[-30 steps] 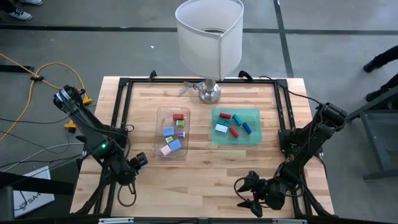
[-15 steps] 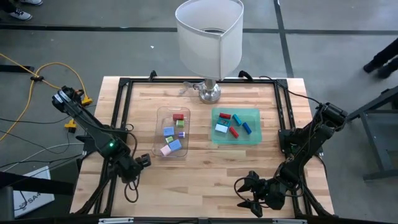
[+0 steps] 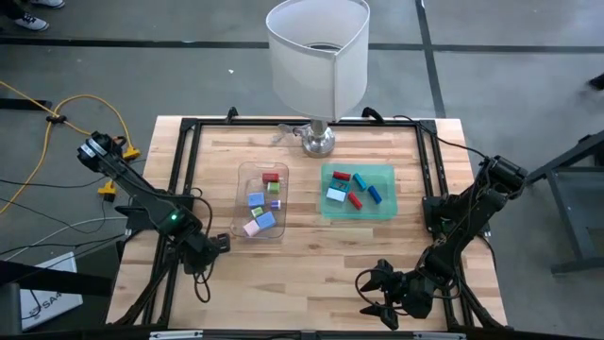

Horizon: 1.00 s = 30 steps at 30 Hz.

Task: Pick & Place Office items
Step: Put the blue charger adapter into the transparent bin

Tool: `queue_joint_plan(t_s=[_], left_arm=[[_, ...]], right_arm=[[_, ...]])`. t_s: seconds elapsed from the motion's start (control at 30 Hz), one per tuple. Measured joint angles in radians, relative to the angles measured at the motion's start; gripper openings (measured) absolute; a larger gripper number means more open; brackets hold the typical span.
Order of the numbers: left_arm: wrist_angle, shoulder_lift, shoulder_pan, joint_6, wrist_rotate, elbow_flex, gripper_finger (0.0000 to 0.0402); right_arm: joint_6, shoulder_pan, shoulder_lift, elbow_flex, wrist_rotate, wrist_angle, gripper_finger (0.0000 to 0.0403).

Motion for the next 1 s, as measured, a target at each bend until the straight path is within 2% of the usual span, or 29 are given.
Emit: queue_joint_plan(t_s=[0.43,1.0], left_arm=[[0.041,0.0,-0.001,0.092,-0.05,0.0,0.0181],[0.056,0.069,-0.027,0.081,-0.05,-0.003,0.0181]], right_arm=[[0.0,0.0,0.0,0.0,0.0,0.0,0.0298],[0.0,0.0,0.0,0.0,0.0,0.0,0.0298]])
